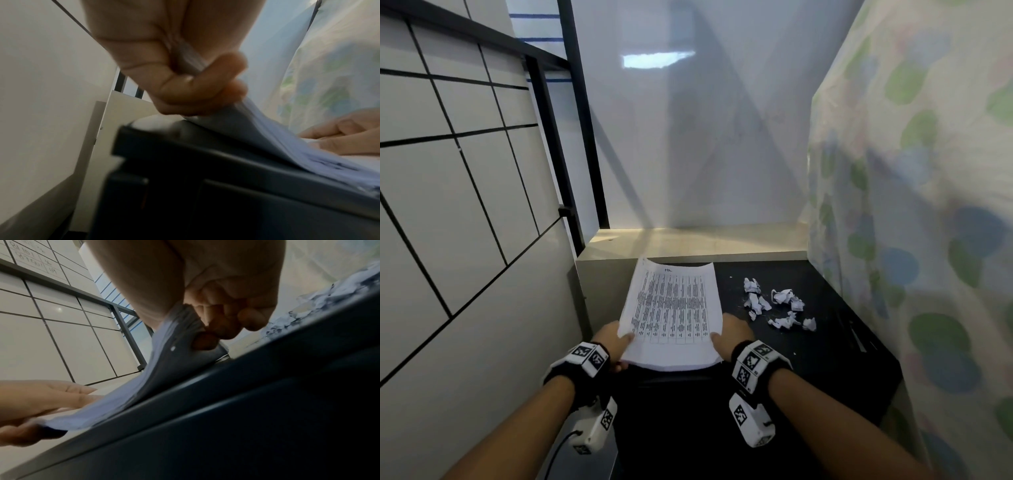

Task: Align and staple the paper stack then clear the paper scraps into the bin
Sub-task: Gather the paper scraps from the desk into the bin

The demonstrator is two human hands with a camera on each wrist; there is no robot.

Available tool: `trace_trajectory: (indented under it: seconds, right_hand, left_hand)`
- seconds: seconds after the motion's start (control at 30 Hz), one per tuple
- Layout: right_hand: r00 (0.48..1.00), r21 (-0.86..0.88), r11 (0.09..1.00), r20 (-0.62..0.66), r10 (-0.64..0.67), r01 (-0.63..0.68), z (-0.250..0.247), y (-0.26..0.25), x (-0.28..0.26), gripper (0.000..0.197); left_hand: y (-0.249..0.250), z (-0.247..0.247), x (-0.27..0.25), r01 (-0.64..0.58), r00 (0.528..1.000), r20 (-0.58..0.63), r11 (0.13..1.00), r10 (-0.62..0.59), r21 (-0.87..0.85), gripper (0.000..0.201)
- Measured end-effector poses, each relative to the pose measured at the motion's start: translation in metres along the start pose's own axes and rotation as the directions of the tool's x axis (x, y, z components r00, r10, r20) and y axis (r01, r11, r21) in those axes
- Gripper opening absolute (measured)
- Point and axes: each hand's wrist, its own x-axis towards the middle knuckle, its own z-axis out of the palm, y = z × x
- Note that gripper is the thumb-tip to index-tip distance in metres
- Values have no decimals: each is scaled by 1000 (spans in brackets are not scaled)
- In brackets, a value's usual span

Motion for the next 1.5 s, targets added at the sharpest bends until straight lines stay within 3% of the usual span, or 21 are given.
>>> trace_trajectory:
  seconds: [0.17,0.27,0.33,0.43,0.57,0.67,0.9,1.03,1.17,1.33,1.5]
  right_hand:
    - [993,-47,999,118,-9,14,-8,11,3,42]
    - [989,-80,995,137,-53,65,-21,21,3,38]
    - [992,-87,993,105,-64,73,-37,29,4,33]
    - [997,-101,992,-1,-76,76,-64,45,12,25]
    - [997,-172,985,-63,-34,23,-96,66,22,21]
    - [996,-268,961,-37,-77,65,-106,77,23,25]
    - [992,-310,945,107,-70,100,-100,81,39,27]
    - [993,-437,897,111,-24,70,-106,81,49,32]
    - [993,-493,870,94,69,-14,-116,84,60,30]
    - [1000,-337,942,19,5,2,-117,76,74,15]
    - [999,-240,971,47,-11,22,-108,66,88,21]
  left_hand:
    - [-7,-4,2,132,991,-4,982,-133,138,36]
    - [-7,-12,7,98,995,-42,883,-89,458,51]
    - [-4,-18,10,73,996,-84,811,-30,580,65]
    - [18,-22,3,5,992,-106,798,73,603,62]
    - [64,-13,-6,-159,973,-47,798,228,582,32]
    - [96,10,-2,-305,943,60,781,326,545,21]
    - [164,85,17,-584,812,331,669,481,459,30]
    - [184,114,34,-626,778,384,670,498,399,39]
    - [192,133,51,-646,762,432,606,482,464,50]
    - [197,149,65,-646,761,487,569,429,509,64]
    - [198,158,75,-630,768,547,552,334,547,49]
